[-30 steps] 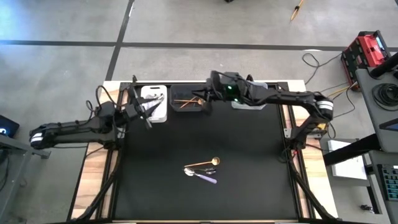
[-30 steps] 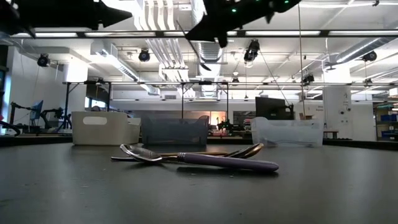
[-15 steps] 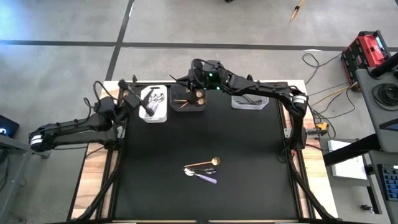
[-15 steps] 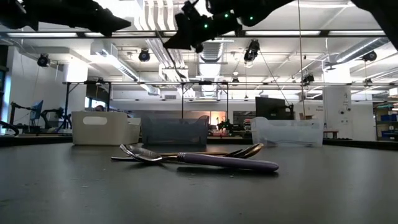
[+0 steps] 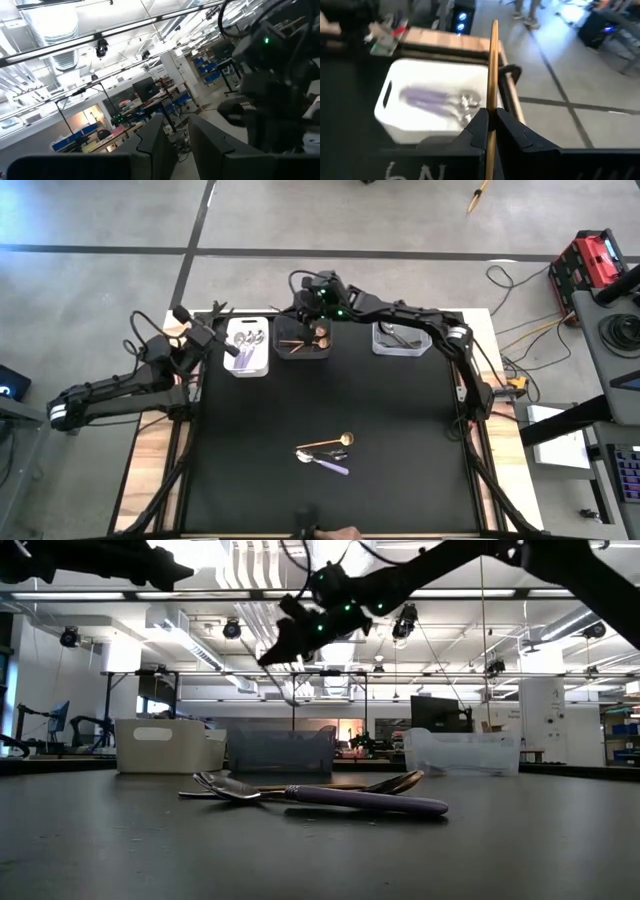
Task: Sort silverware by color (type)
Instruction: Put the gold spoon into the black bin
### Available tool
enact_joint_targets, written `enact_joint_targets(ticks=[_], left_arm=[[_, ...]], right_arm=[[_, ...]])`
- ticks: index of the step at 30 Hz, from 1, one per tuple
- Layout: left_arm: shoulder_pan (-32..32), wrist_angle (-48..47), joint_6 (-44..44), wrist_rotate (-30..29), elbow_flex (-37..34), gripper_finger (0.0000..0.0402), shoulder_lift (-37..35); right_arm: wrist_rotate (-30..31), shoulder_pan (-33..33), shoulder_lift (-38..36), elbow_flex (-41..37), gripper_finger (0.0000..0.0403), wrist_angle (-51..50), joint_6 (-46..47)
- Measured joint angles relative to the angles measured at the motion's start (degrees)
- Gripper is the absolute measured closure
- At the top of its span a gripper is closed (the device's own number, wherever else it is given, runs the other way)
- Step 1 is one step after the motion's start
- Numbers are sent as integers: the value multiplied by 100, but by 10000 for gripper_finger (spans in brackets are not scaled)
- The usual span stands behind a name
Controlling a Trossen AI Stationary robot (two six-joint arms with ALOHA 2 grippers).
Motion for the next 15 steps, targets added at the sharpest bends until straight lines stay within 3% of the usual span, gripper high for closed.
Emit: enact_joint_targets(ticks=[15], left_arm=[[14, -18, 110, -3, 0, 326, 33]], right_arm=[[-109, -51, 1104, 1069, 390, -2205, -1592]])
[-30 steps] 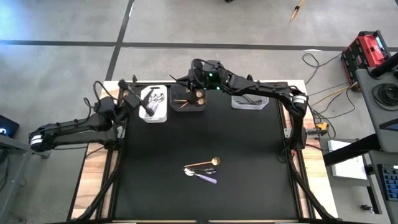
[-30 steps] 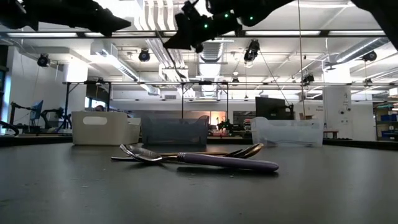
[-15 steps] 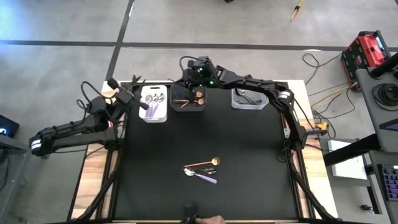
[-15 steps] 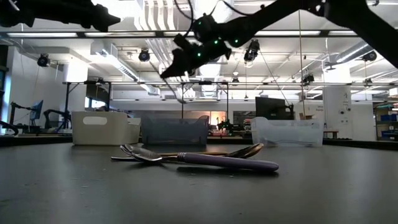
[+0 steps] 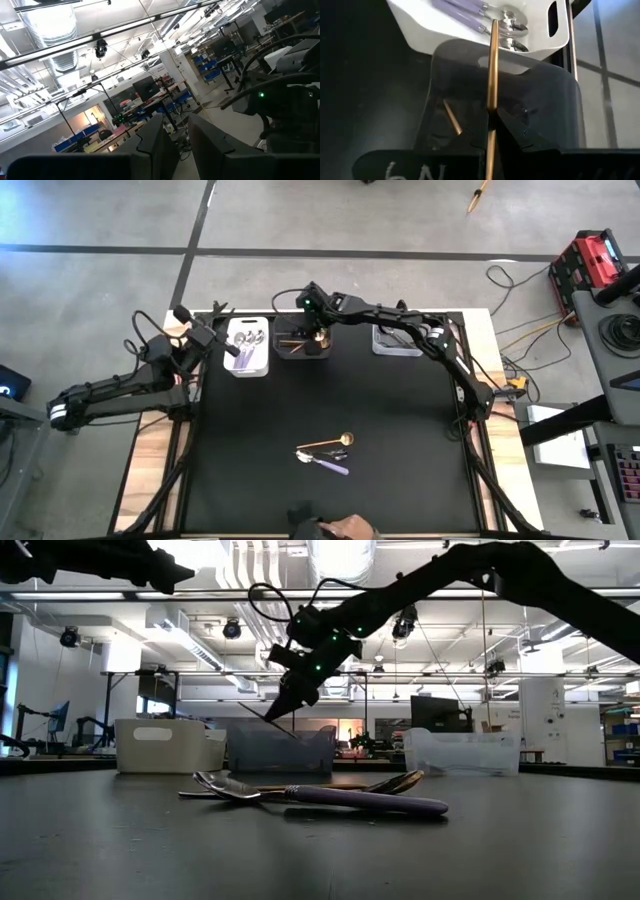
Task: Sort silverware by color (type)
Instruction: Put the gold spoon into the black bin
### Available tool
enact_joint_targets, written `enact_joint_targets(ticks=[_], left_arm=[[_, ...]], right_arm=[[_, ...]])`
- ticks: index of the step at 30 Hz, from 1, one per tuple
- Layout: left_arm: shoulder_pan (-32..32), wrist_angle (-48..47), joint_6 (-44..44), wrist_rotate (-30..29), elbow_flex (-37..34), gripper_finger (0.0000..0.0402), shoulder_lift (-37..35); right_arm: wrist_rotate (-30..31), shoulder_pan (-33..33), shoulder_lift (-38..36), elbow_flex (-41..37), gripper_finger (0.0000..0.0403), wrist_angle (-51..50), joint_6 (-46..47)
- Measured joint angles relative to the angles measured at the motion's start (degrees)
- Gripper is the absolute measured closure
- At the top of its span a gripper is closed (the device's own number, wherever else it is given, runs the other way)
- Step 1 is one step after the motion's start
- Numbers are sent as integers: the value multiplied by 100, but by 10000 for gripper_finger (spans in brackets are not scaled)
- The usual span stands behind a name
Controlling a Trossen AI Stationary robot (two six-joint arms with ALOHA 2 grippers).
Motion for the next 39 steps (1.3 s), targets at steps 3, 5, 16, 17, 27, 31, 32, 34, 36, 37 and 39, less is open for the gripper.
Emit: enact_joint_targets(ticks=[3, 5, 16, 17, 27, 31, 32, 34, 36, 37, 39], left_arm=[[0, -4, 15, 0, 0, 326, 0], [0, -4, 15, -2, 0, 326, 0], [0, -8, 15, -1, 0, 326, 0], [0, -8, 15, -1, 0, 326, 0], [0, -8, 15, 0, 0, 326, 0], [0, -8, 17, 0, 0, 326, 0], [0, -9, 17, 0, 0, 326, 0], [0, -9, 22, 0, 0, 326, 0], [0, -9, 56, 0, 0, 326, 0], [0, -8, 60, 0, 0, 326, 0], [0, -8, 60, 0, 0, 326, 0]], right_arm=[[0, -11, 21, -2, 390, 10, -188], [-1, -16, 54, -2, 390, 7, -262], [0, -22, 181, -17, 390, -15, -189], [2, -24, 187, -17, 390, -16, -181], [1, -22, 341, -20, 390, 2, -181], [2, -22, 385, -20, 390, 28, -208], [2, -22, 391, -20, 390, 26, -216], [2, -22, 396, -20, 390, 28, -233], [2, -22, 396, -20, 390, 37, -249], [2, -22, 396, -20, 390, 37, -249], [2, -22, 396, -20, 390, 35, -253]])
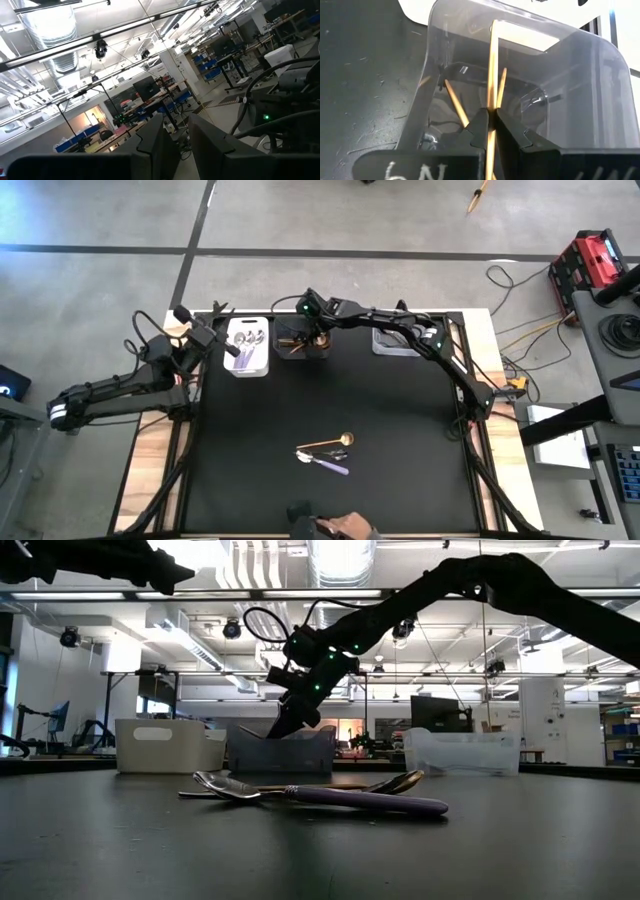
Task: Sort silverware by color (type)
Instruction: Put the gold spoon into the black bin
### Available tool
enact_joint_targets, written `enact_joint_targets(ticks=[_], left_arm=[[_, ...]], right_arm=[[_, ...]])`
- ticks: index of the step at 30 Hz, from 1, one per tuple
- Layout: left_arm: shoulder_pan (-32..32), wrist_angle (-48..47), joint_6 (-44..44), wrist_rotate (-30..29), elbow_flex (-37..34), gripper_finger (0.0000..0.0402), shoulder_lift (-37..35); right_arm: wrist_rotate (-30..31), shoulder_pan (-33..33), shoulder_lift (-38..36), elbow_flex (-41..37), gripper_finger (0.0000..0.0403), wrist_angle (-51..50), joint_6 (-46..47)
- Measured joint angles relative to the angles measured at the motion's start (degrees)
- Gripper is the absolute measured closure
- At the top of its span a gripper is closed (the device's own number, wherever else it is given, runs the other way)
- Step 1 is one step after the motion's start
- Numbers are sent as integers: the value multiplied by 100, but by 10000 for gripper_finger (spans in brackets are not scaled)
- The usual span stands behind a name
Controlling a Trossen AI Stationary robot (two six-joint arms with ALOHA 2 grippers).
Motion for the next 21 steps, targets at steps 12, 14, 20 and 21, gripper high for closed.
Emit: enact_joint_targets(ticks=[12, 14, 20, 21], left_arm=[[0, 0, 2, 0, 0, 326, 0], [0, 0, 24, 2, 0, 326, 0], [0, 0, 44, 2, 0, 326, 0], [0, 0, 44, 2, 0, 326, 0]], right_arm=[[0, 0, 0, -2, 390, 149, 63], [0, 0, 0, -2, 390, 151, 17], [0, 0, 0, -2, 372, 179, -13], [0, 0, 0, -2, 364, 185, -13]])
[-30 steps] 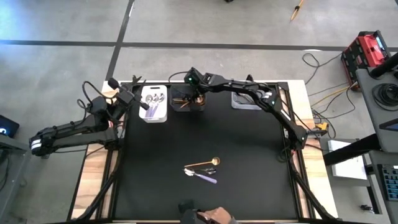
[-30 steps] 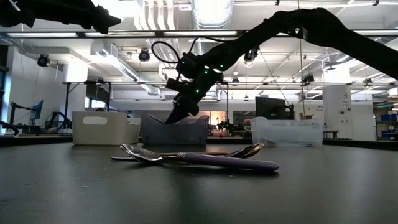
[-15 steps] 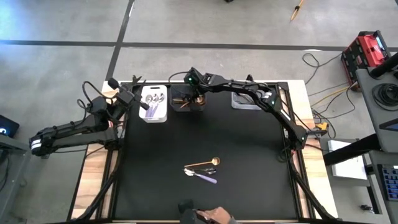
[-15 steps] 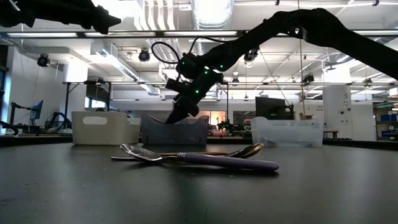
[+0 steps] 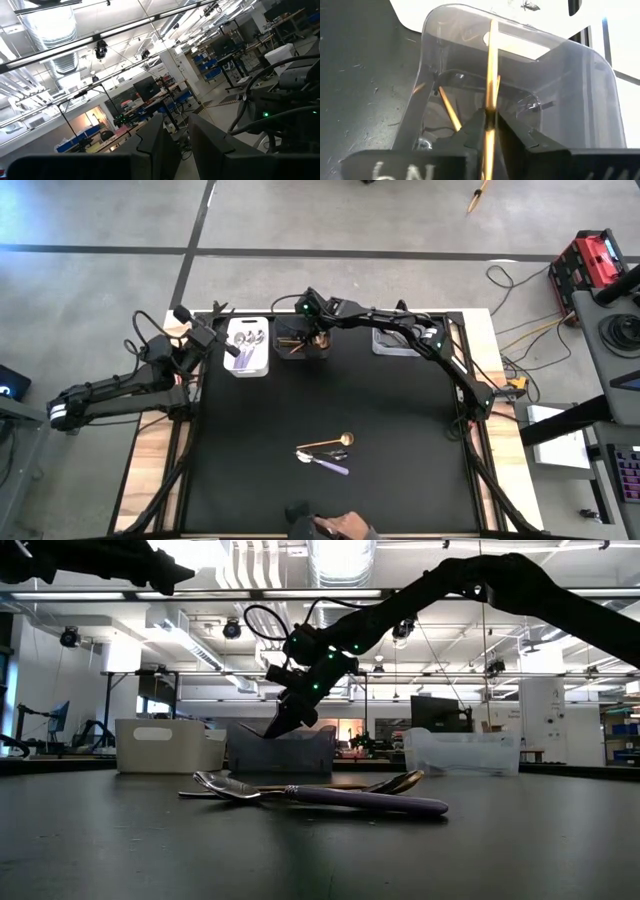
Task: Sort silverware by color (type)
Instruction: Put the gold spoon into the black bin, then put the purple spoon into the white bin
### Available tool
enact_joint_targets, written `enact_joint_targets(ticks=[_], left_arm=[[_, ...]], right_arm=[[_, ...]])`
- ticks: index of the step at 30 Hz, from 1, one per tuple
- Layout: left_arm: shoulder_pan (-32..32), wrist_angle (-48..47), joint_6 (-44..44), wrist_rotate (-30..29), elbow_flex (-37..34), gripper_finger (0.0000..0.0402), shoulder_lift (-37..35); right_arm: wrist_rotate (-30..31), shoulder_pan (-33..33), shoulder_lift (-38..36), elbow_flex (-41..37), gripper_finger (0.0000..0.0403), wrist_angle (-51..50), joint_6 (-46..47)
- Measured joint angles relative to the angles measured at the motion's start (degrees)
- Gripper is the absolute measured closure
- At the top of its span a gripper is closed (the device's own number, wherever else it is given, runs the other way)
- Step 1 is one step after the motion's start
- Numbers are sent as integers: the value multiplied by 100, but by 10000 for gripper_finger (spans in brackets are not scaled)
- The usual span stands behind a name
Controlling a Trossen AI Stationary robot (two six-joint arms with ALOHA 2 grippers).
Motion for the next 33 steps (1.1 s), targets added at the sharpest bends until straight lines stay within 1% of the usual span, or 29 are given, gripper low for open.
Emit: enact_joint_targets(ticks=[6, 11, 16, 20, 26, 33], left_arm=[[0, 0, 0, 0, 0, 326, 0], [0, 0, 2, 2, 0, 326, 0], [0, 0, 2, 4, 0, 326, 0], [-2, 0, 0, 7, 0, 326, 0], [-2, 0, -20, 19, 0, 326, 0], [-2, 11, -164, 79, 0, 326, 29]], right_arm=[[0, 0, 0, 0, 327, 98, 68], [0, 0, 0, 0, 310, 101, 104], [1, 0, -37, 7, 308, 65, 340], [2, 0, -151, 159, 307, -113, 643], [-2, 22, -522, 294, 312, -373, 1112], [0, 67, -1204, 299, 330, -802, 1676]])
